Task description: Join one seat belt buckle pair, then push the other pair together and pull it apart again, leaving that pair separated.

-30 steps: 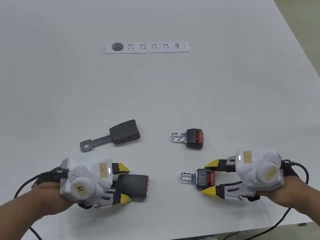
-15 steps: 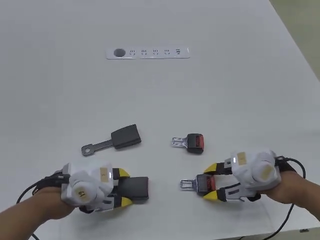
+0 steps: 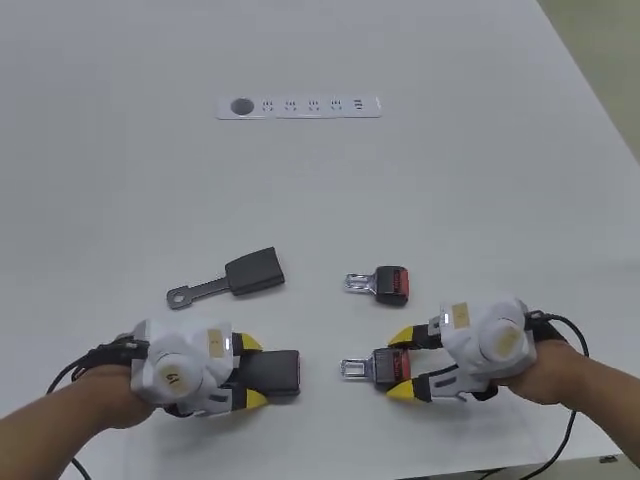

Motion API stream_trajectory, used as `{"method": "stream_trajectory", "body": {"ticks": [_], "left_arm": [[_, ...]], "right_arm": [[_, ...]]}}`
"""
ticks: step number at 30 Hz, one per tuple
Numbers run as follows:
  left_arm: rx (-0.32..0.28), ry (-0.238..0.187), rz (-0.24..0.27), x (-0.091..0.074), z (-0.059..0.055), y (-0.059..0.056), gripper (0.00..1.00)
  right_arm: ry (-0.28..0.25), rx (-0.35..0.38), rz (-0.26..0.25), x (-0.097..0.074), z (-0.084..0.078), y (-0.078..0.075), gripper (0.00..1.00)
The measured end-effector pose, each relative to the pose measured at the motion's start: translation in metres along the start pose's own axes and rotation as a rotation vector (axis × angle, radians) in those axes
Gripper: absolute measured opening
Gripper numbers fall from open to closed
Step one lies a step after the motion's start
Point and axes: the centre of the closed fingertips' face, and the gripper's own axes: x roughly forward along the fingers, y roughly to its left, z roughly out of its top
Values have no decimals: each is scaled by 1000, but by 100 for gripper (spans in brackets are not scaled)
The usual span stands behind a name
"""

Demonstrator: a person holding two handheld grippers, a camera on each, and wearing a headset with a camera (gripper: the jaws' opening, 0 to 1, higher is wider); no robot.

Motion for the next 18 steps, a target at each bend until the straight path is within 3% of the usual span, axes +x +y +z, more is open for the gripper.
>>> {"method": "stream_trajectory", "body": {"ticks": [18], "left_arm": [[4,39,-8,1,-1,0,35]], "right_arm": [[-65,-17,35,32,41,12,35]]}}
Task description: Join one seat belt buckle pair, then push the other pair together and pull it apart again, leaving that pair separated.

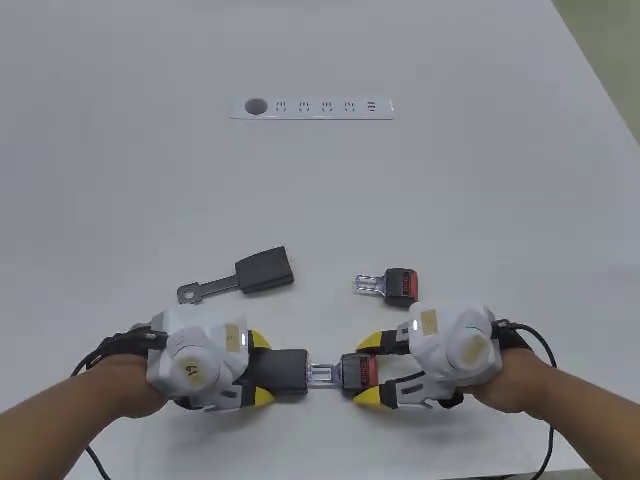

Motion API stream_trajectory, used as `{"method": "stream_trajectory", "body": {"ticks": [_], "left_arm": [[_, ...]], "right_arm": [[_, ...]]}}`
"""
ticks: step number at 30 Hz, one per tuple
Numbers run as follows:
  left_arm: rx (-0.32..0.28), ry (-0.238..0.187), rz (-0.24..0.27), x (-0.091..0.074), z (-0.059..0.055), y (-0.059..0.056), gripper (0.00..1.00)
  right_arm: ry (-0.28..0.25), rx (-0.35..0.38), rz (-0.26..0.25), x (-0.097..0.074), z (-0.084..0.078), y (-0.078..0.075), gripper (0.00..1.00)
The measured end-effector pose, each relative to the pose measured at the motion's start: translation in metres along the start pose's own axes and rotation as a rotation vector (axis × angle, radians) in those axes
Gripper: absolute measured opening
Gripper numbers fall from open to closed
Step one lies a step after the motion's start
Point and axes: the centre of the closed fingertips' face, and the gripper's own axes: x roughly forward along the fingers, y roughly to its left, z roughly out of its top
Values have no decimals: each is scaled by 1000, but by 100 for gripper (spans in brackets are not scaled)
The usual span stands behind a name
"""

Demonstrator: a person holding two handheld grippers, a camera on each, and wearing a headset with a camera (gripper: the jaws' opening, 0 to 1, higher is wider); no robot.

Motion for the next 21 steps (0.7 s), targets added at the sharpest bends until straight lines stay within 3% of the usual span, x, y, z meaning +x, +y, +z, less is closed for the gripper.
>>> {"method": "stream_trajectory", "body": {"ticks": [7,21], "left_arm": [[15,10,-7,0,1,-1,35],[7,16,-7,0,0,-2,34]], "right_arm": [[-9,-4,9,8,10,-1,35],[14,-5,20,12,11,-2,35]]}}
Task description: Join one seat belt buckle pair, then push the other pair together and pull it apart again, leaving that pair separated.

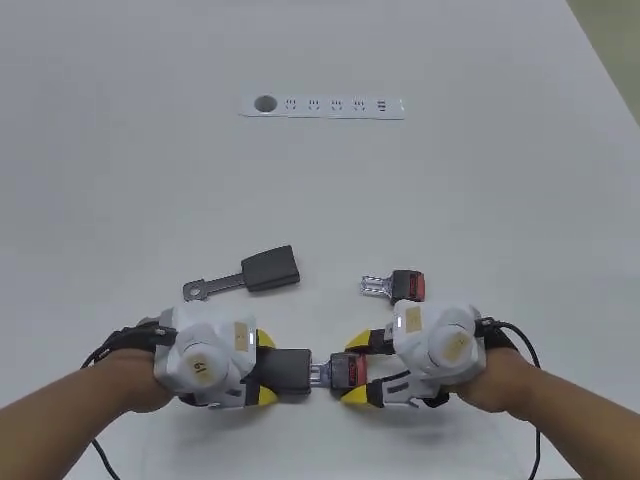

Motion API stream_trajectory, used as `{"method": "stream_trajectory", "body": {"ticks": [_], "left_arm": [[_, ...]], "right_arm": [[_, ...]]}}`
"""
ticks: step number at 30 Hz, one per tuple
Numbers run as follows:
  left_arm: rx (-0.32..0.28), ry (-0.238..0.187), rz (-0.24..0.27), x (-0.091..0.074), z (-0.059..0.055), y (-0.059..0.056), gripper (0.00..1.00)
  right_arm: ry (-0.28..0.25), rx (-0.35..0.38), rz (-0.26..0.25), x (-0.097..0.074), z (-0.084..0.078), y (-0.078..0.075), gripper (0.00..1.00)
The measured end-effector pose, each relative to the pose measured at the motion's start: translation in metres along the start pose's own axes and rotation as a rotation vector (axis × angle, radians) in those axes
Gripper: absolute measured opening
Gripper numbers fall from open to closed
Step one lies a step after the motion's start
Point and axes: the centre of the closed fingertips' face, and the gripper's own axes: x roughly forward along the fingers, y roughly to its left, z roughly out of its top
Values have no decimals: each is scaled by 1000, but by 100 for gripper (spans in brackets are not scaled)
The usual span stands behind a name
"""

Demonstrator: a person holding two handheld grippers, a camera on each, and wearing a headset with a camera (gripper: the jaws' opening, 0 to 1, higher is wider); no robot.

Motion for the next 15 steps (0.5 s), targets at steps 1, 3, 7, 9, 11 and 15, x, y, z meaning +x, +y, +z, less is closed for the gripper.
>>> {"method": "stream_trajectory", "body": {"ticks": [1,3,7,9,11,15], "left_arm": [[1,1,-1,0,0,0,34],[6,4,-6,0,0,0,34],[15,10,-12,0,-1,0,34],[18,12,-15,0,-1,0,34],[19,12,-15,0,-1,0,34],[25,17,-18,0,-1,0,34]], "right_arm": [[0,0,1,0,0,0,35],[0,1,3,1,0,0,34],[4,-1,-1,5,3,0,34],[2,1,-3,5,4,0,34],[-6,7,-5,6,7,1,34],[-4,6,-5,10,11,1,34]]}}
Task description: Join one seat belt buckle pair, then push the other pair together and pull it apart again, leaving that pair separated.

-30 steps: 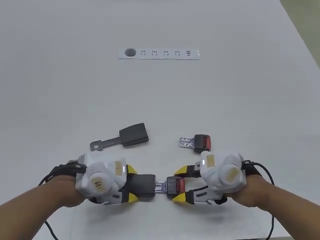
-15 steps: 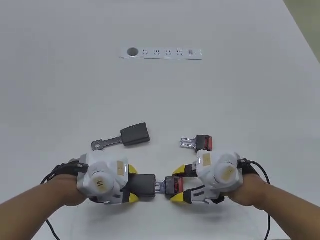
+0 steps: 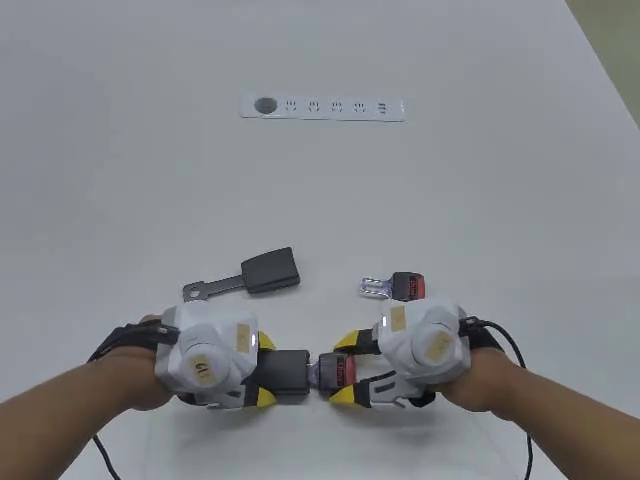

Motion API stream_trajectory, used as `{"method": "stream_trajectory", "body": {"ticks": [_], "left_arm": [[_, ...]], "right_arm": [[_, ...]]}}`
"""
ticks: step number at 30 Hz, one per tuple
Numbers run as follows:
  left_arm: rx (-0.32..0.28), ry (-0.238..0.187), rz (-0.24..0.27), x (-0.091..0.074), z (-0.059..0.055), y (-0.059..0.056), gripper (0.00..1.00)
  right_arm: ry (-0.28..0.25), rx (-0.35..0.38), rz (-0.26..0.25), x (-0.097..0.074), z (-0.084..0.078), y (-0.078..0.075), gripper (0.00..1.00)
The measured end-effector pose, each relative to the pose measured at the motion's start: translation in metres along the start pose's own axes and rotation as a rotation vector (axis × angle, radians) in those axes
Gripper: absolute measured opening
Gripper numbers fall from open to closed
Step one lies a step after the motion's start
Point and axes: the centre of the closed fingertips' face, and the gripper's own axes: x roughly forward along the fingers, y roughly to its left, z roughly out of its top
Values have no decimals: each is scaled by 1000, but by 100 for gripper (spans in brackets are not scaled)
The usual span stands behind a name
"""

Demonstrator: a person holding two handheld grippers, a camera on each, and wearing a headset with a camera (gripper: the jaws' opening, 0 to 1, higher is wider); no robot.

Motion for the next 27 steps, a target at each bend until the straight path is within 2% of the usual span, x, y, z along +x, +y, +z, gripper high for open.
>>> {"method": "stream_trajectory", "body": {"ticks": [5,6,18,27], "left_arm": [[10,11,-13,0,-1,-1,34],[3,6,-9,1,0,0,34],[10,11,-14,1,-1,-1,34],[16,3,-23,0,-2,1,34]], "right_arm": [[-11,16,-6,2,2,0,34],[0,25,-5,2,0,-1,34],[-3,15,-18,4,0,-1,34],[-27,16,-32,4,1,-1,34]]}}
